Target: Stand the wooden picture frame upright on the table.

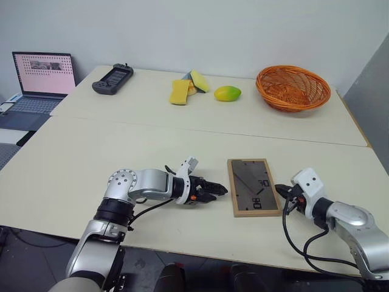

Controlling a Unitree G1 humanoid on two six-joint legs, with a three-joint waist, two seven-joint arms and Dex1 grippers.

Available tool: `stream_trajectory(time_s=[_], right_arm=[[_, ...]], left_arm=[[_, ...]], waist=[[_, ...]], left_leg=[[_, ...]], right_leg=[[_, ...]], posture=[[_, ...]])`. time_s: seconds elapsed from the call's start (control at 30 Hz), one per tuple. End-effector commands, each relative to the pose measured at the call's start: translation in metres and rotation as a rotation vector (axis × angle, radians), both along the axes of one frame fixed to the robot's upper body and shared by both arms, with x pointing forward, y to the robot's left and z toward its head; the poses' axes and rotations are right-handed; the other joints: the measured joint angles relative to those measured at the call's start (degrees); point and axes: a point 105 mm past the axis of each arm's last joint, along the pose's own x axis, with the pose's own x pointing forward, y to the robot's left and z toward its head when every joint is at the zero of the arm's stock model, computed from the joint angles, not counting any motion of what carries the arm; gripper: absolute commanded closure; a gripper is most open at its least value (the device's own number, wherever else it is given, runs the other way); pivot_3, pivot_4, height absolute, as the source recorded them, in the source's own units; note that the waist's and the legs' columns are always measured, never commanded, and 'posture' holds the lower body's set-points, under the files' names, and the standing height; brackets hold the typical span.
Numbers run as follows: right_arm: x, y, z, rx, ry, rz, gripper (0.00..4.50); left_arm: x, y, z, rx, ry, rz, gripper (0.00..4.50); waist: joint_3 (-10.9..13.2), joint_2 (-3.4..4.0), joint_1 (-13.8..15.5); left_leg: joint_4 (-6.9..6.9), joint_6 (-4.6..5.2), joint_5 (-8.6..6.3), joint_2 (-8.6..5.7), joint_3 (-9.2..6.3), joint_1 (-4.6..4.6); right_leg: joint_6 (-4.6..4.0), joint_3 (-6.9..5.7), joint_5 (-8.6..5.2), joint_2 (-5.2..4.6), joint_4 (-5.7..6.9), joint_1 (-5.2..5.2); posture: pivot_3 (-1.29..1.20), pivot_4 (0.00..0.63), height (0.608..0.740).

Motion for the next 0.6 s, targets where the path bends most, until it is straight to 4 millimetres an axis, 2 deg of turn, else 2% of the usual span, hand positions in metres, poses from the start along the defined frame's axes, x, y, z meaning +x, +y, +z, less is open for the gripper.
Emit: stream_trajectory(time_s=[0.03, 0.6], right_arm=[[-0.005, 0.014, 0.011, 0.039, -0.03, 0.021, 4.5], [-0.001, 0.051, 0.021, 0.196, -0.024, 0.008, 4.5]], left_arm=[[-0.001, -0.006, -0.005, 0.013, 0.019, 0.0, 1.33], [0.001, -0.005, -0.004, 0.001, 0.015, 0.019, 1.33]], waist=[[0.0, 0.02, 0.0], [0.0, 0.03, 0.0]], left_leg=[[0.0, 0.0, 0.0, 0.0, 0.0, 0.0], [-0.04, 0.03, -0.02, 0.0, 0.0, 0.0]], right_leg=[[0.0, 0.0, 0.0, 0.0, 0.0, 0.0], [0.0, 0.0, 0.0, 0.01, -0.02, -0.04]], posture=[[0.0, 0.15, 0.74], [0.0, 0.15, 0.74]])
